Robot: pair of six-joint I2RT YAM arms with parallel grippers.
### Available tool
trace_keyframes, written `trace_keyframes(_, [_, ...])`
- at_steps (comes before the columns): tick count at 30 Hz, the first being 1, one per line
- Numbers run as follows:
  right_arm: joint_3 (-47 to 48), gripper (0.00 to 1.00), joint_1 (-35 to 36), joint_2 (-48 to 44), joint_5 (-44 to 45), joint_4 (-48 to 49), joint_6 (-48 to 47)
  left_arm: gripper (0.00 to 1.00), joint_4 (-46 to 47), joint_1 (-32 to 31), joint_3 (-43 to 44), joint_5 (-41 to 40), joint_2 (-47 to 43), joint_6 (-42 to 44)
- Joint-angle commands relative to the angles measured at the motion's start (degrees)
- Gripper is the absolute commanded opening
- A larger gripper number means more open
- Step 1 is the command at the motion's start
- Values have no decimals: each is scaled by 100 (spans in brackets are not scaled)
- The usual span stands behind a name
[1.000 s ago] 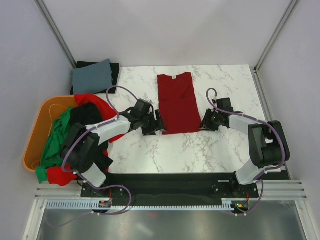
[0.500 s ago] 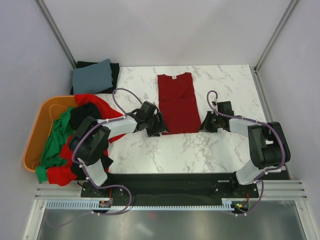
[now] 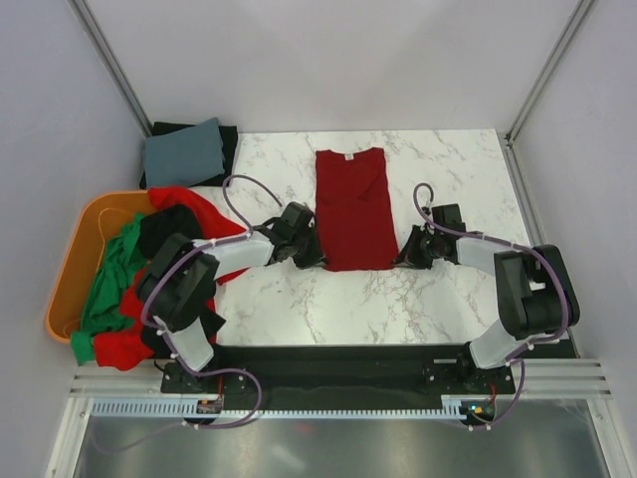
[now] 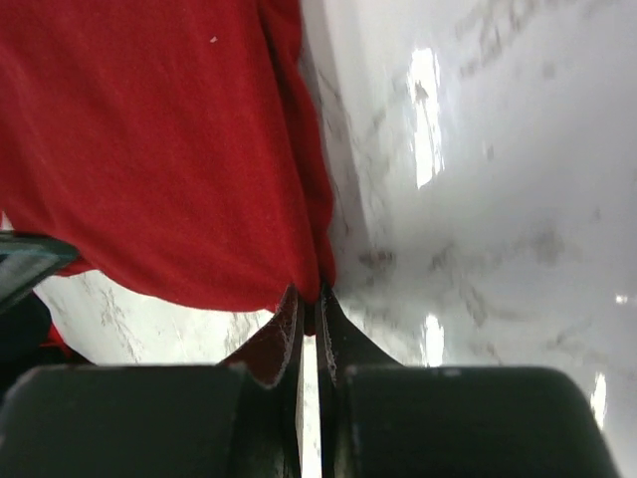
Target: Fold and stack the t-shirts
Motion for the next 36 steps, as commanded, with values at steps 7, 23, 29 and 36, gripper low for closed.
trace_keyframes(7, [172,0,45,-2183,240,-2578,268,2,-1353,-317,-294,-311,-2521,-249])
trace_keyframes(23, [840,0,1003,-4516,592,-4630,1217,3,-3076,-897,-753,68,-4826,-1155])
trace_keyframes(29, [1499,0,1003,-3796,1198,-4735,778,4,-3209,-739,-348,-109,-4378,-654])
trace_keyframes(36, [2351,0,968,-2664,1707,-4586,321,5,-3147,24,179,277,-3562,-39])
